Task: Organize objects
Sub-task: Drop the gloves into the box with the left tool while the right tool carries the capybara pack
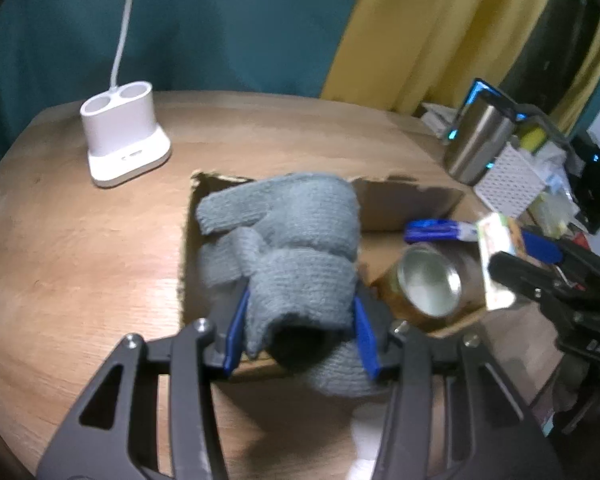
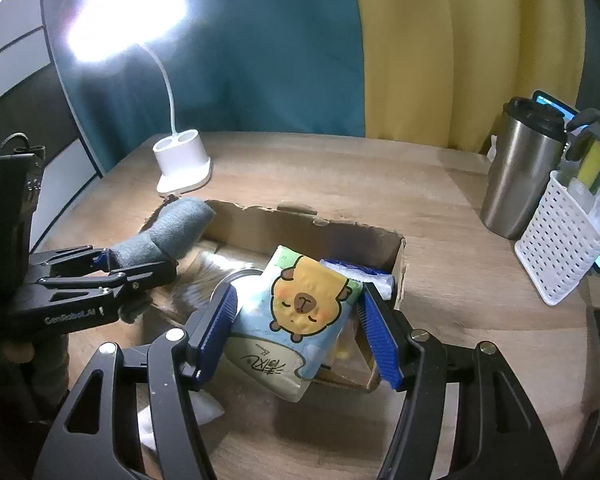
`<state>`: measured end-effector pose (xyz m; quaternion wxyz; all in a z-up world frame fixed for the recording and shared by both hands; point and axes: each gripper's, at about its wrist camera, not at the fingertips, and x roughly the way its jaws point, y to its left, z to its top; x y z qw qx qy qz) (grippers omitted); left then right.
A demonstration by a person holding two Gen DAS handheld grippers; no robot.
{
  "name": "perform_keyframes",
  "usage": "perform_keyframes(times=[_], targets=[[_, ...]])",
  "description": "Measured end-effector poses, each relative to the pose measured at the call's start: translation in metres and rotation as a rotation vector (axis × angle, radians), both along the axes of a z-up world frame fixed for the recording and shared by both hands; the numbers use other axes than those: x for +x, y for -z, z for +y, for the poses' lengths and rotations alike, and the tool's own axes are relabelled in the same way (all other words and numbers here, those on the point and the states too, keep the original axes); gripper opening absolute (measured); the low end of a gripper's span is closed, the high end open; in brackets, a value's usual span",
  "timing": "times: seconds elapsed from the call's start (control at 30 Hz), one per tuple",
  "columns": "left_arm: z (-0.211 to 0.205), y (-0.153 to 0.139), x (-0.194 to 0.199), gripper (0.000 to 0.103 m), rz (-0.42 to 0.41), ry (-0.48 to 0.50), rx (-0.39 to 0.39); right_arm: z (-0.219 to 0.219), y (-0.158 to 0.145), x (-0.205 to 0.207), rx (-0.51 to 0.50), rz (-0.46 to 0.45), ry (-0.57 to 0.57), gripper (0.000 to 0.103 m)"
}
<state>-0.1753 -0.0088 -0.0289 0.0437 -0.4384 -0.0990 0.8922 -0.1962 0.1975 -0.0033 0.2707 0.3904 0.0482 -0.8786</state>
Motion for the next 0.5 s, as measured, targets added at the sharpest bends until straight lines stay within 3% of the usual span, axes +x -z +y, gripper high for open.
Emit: perform_keyframes(times=[0.23,0.5], targets=[[-0.006,0.008,-0.008,0.056,-0.037,-0.045,-0.060,-0.001,0.007,-0.008,0.001,-0.015,-0.005,0.066],[0.003,-0.006,-0.001,0.058,0.014,-0.077,-0.189,-0.002,0.011,-0.007,-0.003,-0.021,-0.030,0.066]])
